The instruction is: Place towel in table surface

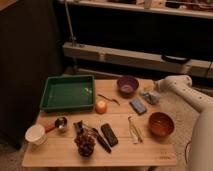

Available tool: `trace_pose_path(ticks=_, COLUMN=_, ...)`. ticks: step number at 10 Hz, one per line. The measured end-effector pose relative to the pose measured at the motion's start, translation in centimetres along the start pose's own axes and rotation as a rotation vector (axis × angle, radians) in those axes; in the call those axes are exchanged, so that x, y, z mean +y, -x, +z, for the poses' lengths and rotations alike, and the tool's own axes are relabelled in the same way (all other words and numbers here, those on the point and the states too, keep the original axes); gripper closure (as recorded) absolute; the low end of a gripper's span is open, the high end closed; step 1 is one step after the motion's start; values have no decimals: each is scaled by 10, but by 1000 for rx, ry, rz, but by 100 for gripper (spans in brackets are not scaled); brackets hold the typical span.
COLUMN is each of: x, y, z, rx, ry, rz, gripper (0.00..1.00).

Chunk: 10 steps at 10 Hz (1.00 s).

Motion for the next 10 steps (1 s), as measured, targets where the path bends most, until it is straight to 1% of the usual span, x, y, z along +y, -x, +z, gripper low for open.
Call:
trace_pose_path(ticks=2, x=-2, y=-1, z=8, rx=-23, ry=33, rz=-21, gripper=20)
trace_pose_path(ticks=3, x=-1, y=1, z=10, rx=-30, ry=40, rz=-32, gripper=20)
trace_pose_path(ticks=5, x=3, y=2, z=15, rx=-31, ry=54, rz=-58, gripper=20)
trace_pose_path(ticks=8, x=11, y=0, z=18, rx=-17, ry=61, rz=-85, gripper=20)
trace_pose_path(ticks=10, x=14, y=-7, z=19, rx=3, ry=65, rz=-92, gripper=20)
